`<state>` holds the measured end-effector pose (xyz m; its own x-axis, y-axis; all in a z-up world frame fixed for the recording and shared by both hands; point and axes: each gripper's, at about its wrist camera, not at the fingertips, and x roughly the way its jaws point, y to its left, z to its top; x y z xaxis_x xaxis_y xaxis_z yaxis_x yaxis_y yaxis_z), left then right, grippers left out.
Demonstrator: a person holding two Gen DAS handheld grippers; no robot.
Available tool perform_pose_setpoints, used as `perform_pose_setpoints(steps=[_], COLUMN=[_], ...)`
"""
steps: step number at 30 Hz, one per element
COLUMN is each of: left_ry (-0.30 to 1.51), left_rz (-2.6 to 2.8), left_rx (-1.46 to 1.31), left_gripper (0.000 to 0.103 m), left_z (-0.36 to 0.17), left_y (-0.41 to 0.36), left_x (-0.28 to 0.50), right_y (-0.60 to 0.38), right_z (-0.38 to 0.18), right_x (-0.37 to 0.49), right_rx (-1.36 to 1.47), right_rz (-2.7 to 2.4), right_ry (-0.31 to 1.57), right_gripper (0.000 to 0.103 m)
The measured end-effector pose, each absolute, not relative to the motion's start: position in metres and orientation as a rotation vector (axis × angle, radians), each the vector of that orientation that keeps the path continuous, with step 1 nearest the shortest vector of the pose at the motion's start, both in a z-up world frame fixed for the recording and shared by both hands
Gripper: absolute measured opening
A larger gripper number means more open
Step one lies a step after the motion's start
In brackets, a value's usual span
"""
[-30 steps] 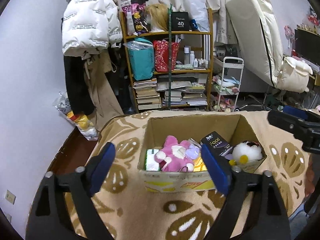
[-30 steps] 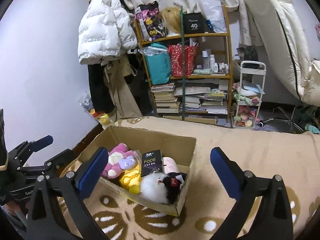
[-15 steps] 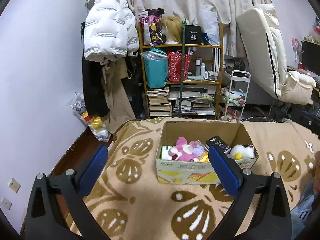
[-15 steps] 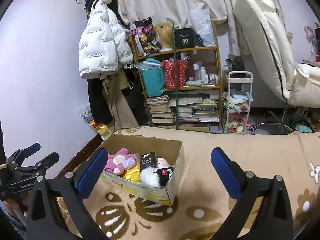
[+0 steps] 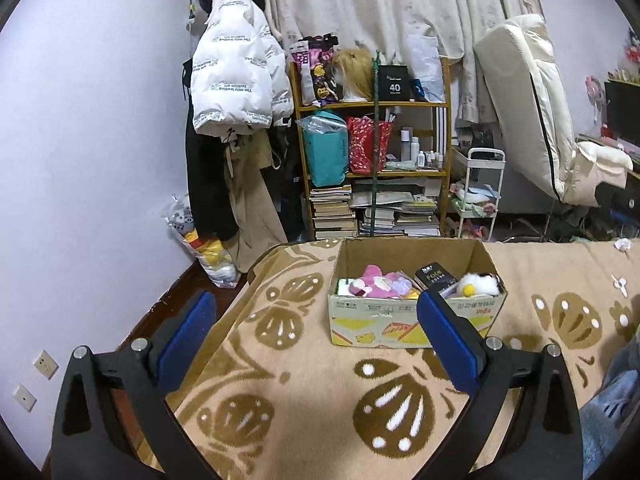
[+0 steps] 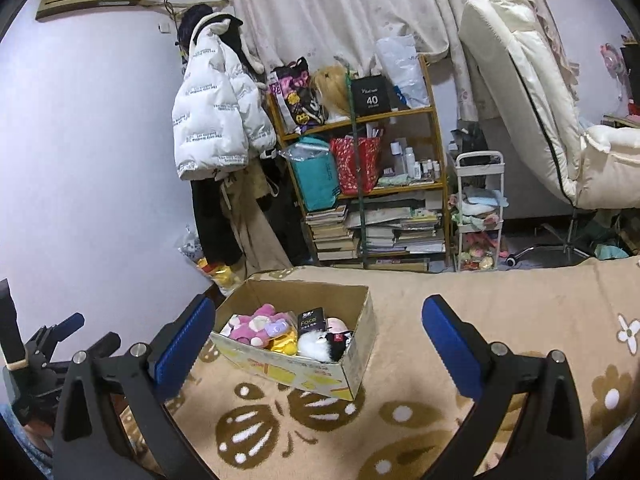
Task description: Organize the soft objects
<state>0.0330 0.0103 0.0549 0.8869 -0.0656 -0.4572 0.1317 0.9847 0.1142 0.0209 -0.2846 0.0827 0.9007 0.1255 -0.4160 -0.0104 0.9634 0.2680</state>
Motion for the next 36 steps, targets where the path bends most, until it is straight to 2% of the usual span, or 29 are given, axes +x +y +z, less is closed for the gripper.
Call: perform_pose_setpoints(steps=[8,36], left_ry=[0.433,0.478], left_rz=[-0.06,-0.08], left_rx=[0.156,0.134], left_gripper=[0.099,0.099], left_z=[0.052,0.035], left_y=[0.0,0.003], left_x=[0.024,0.032], right_y=[-0.29,-0.301], right_z=[0.08,0.05], right_x=[0.001,0.008], right_rx=[0.277,0.319], right_rz=[0.045,0.0], right_ry=[0.422,0.458], right_gripper=[0.103,0.103])
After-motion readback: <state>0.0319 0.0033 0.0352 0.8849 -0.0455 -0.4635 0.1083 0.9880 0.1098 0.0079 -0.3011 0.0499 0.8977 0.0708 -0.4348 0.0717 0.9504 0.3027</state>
